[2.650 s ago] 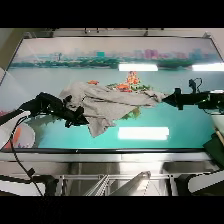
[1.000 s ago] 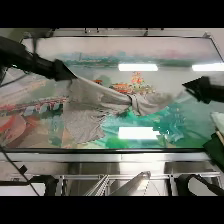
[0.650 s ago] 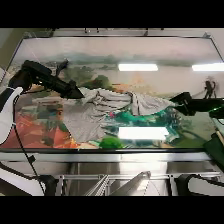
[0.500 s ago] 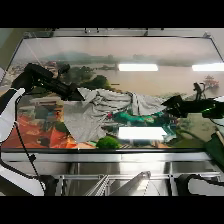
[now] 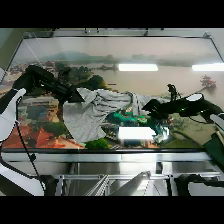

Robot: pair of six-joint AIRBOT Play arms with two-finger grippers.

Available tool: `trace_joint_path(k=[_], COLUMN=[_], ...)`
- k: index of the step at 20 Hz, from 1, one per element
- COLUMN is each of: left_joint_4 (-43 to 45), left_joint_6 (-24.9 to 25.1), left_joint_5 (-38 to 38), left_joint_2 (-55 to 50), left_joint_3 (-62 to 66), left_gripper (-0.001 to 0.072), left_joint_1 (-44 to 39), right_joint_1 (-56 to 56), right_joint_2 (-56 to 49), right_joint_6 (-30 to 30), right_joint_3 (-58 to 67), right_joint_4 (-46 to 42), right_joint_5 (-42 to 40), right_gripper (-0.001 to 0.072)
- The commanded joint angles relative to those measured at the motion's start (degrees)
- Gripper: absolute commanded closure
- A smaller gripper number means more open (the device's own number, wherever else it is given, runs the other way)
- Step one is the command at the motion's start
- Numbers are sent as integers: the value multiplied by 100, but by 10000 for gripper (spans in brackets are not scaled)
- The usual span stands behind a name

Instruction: Fold the shirts.

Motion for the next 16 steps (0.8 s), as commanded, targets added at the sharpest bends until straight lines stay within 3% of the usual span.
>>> trace_joint_path(k=[1, 5, 7, 10, 12, 16], left_joint_4=[-2, -2, -4, -2, -125, -1270], left_joint_6=[-2, -2, -2, 0, 33, 767], left_joint_5=[20, -4, -7, -98, -52, 890], left_joint_2=[-4, -4, -4, -4, 15, 621], left_joint_3=[-2, -2, -2, -2, 2, 472], left_gripper=[684, 684, 683, 684, 684, 684], left_joint_1=[4, 4, 4, 4, 24, 278], right_joint_1=[275, 380, 380, 380, 341, -210], right_joint_2=[-385, -575, -575, -573, -470, 619], right_joint_6=[24, -542, -809, -831, -833, -1213], right_joint_3=[-2, 13, 109, 264, 374, 826], right_joint_4=[417, 1233, 1394, 1453, 1458, 1849], right_joint_5=[-155, -219, -210, -203, 105, 1541], right_gripper=[111, 124, 583, 697, 697, 698])
